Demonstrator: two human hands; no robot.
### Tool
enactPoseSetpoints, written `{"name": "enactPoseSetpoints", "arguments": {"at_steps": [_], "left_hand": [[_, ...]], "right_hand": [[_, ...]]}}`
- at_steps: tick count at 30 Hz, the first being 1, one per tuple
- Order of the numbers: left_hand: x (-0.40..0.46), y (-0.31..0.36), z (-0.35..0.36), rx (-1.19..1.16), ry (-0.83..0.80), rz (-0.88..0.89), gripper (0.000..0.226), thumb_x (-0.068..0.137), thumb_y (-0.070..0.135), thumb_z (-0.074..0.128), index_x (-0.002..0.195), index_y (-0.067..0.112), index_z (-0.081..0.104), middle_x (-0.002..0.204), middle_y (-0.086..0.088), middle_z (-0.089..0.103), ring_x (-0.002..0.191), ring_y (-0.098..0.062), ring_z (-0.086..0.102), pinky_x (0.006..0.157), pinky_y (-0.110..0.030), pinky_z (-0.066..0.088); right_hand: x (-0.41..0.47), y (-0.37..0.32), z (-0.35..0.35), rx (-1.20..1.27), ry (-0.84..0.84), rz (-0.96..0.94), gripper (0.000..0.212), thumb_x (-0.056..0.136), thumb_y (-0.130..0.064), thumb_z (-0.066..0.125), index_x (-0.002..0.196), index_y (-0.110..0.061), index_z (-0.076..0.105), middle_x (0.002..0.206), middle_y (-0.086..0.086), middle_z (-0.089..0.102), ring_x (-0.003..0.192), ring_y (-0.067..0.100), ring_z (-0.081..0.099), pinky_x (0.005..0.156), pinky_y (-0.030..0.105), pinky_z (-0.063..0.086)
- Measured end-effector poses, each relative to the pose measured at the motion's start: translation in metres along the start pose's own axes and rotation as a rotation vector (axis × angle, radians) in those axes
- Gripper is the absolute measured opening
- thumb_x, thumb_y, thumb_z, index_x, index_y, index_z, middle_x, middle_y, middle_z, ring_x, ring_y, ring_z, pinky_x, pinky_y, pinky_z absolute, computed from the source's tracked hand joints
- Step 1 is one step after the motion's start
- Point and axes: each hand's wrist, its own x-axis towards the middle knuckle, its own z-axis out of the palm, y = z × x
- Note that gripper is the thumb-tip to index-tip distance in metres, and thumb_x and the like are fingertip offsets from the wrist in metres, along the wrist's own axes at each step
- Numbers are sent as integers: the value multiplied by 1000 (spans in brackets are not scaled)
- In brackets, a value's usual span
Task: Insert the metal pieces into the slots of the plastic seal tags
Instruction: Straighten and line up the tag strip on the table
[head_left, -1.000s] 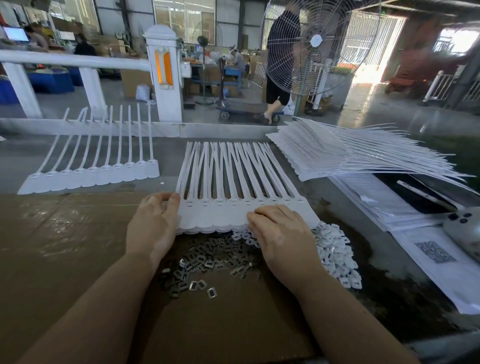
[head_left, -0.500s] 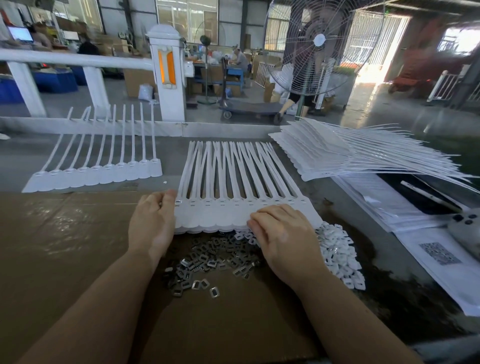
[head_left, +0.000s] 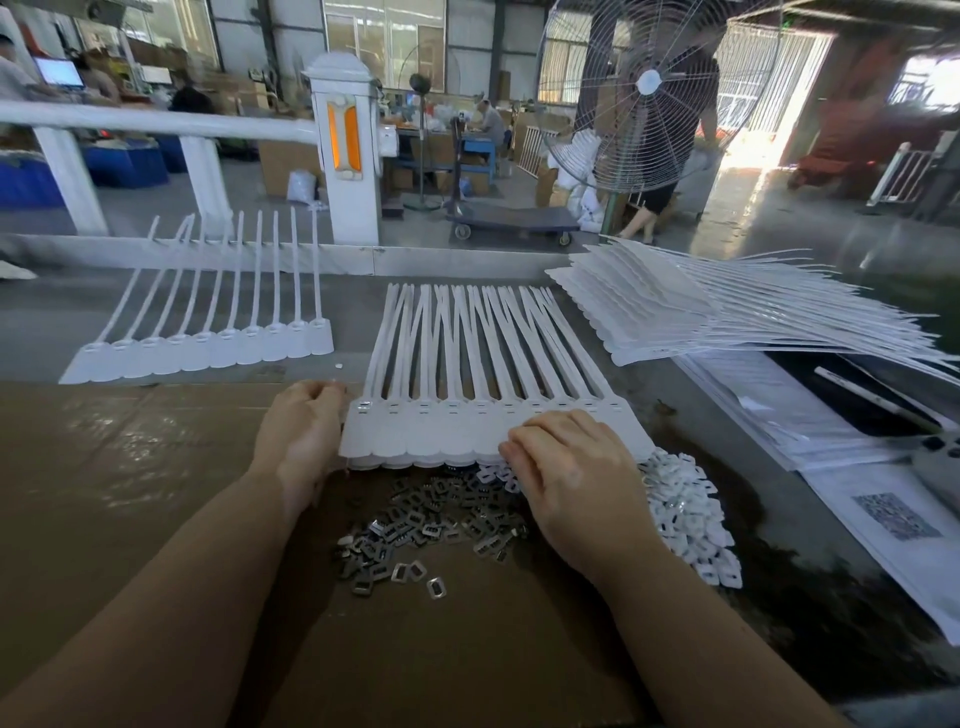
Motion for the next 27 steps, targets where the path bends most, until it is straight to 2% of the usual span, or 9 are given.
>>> {"name": "enactPoseSetpoints", "arguments": {"at_steps": [3, 7, 9, 18, 27], "left_hand": [[10, 1, -2, 83, -10, 21, 31, 99, 23, 42, 118, 5, 59, 110, -18, 63, 102, -34, 58, 94, -47, 47], [16, 1, -2, 271, 12, 103, 31, 99, 18, 41, 122, 6, 59, 115, -15, 63, 102, -31, 57, 87, -33, 45], [20, 1, -3, 327, 18, 117, 31, 99, 17, 41, 122, 7, 59, 119, -14, 62, 105, -30, 56, 85, -31, 40], [30, -4, -9, 461, 10, 178, 29, 98, 14, 42, 119, 9, 61, 121, -17, 59, 109, -34, 53, 93, -36, 40], [32, -5, -9, 496, 9, 203, 30, 97, 16, 44, 120, 9, 61, 120, -16, 60, 109, -31, 54, 96, -38, 42]], "right_hand": [[0, 0, 1, -2, 5, -4, 35, 94, -30, 43, 83, -9, 69, 83, 3, 67, 78, 22, 60, 69, 38, 50], [-1, 1, 1, 10, 6, -5, 35, 94, -30, 43, 84, -9, 69, 84, 3, 66, 79, 23, 60, 69, 38, 49], [-1, 1, 1, 13, 17, -7, 35, 94, -30, 43, 83, -9, 69, 83, 3, 66, 79, 22, 60, 68, 38, 49], [0, 2, 0, 12, 17, -16, 32, 93, -28, 46, 82, -9, 69, 83, 3, 66, 77, 23, 59, 68, 38, 49], [0, 3, 0, 6, 23, -29, 32, 93, -28, 46, 83, -8, 69, 84, 4, 67, 78, 24, 61, 69, 40, 50]]}}
